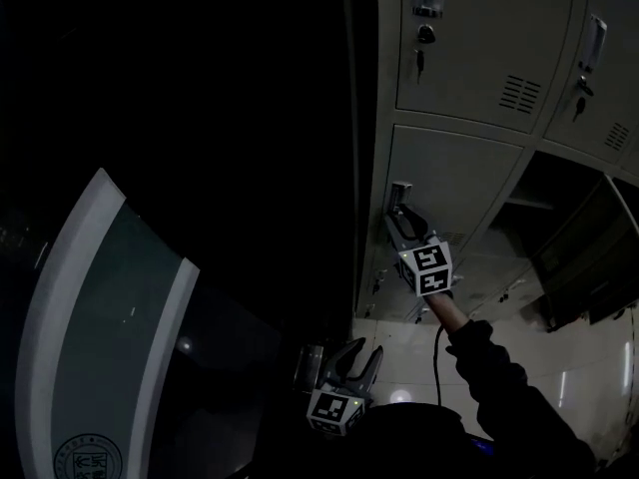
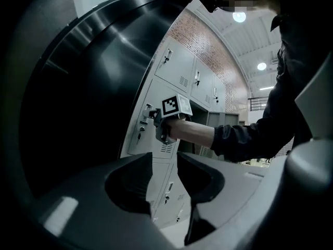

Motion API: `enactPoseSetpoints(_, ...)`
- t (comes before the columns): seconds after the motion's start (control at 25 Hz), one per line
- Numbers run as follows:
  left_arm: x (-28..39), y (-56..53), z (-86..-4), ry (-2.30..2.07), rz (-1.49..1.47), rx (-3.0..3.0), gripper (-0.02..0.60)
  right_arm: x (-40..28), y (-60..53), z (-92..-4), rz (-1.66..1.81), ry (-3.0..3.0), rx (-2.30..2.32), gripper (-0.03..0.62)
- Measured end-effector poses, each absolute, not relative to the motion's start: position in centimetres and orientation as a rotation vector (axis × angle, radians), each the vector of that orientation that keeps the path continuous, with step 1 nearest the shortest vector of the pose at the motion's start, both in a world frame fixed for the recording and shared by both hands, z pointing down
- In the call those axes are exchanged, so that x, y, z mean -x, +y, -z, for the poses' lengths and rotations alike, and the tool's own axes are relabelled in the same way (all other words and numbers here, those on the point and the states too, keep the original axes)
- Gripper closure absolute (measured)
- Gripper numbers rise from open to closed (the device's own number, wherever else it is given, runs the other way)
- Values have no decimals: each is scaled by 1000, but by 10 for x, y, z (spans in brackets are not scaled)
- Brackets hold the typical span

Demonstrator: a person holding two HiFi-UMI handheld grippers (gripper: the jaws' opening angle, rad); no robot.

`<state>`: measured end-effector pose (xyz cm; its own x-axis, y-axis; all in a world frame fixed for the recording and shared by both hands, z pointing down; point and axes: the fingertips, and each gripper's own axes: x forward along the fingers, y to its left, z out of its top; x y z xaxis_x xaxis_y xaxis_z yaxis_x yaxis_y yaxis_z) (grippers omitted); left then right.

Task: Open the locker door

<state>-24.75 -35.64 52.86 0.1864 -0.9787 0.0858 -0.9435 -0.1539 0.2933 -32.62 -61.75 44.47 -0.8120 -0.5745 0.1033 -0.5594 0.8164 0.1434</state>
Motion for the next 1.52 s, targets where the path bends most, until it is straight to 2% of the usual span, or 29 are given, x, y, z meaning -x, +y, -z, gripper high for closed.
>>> enactPoseSetpoints(0.28, 269, -368, -535, -1805, 182, -2193, 436, 351, -636, -461, 177, -2800, -941, 438)
enactPoseSetpoints(0.52, 283, -385, -513, -1804, 237, -2244, 451, 331, -594, -460, 144, -2872, -853, 448)
enactPoseSetpoints(0.68, 278, -393, -513, -1773, 265, -2295, 471, 281, -538, -457, 160, -2939, -822, 488)
enactPoseSetpoints(0.96, 225, -384, -534, -1588, 224, -2317, 474, 147, -481, -449, 60, -2961, -968, 470)
enactPoseSetpoints(1.04, 212, -382, -536, -1565, 230, -2316, 474, 130, -480, -447, 66, -2934, -995, 468)
enactPoseSetpoints(1.16, 195, -377, -533, -1542, 230, -2336, 509, 125, -478, -445, 151, -2897, -1033, 470)
enactPoseSetpoints(1.28, 176, -365, -536, -1539, 222, -2376, 509, 116, -458, -453, 132, -2892, -1090, 485)
enactPoseSetpoints(1.44, 142, -331, -543, -1570, 184, -2340, 510, 84, -381, -503, -44, -2864, -1033, 485)
enactPoseSetpoints(1.52, 114, -306, -551, -1570, 164, -2332, 519, 55, -334, -528, -105, -2827, -1009, 506)
